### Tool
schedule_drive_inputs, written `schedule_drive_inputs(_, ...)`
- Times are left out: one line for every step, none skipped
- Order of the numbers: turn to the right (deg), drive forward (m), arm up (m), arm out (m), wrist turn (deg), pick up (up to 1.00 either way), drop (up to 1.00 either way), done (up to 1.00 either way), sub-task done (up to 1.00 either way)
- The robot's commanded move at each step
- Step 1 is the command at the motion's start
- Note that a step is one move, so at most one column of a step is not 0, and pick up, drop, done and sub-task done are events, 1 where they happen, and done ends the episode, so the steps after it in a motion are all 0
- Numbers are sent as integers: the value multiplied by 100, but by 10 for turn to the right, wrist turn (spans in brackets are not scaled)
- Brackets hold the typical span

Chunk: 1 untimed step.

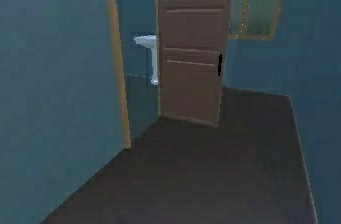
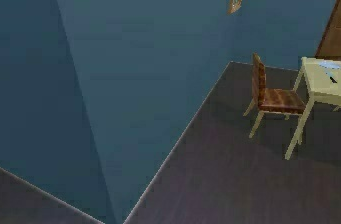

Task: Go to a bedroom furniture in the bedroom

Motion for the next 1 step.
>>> schedule_drive_inputs(30, 0, 0, 0, 0, 0, 0, 0, 0)
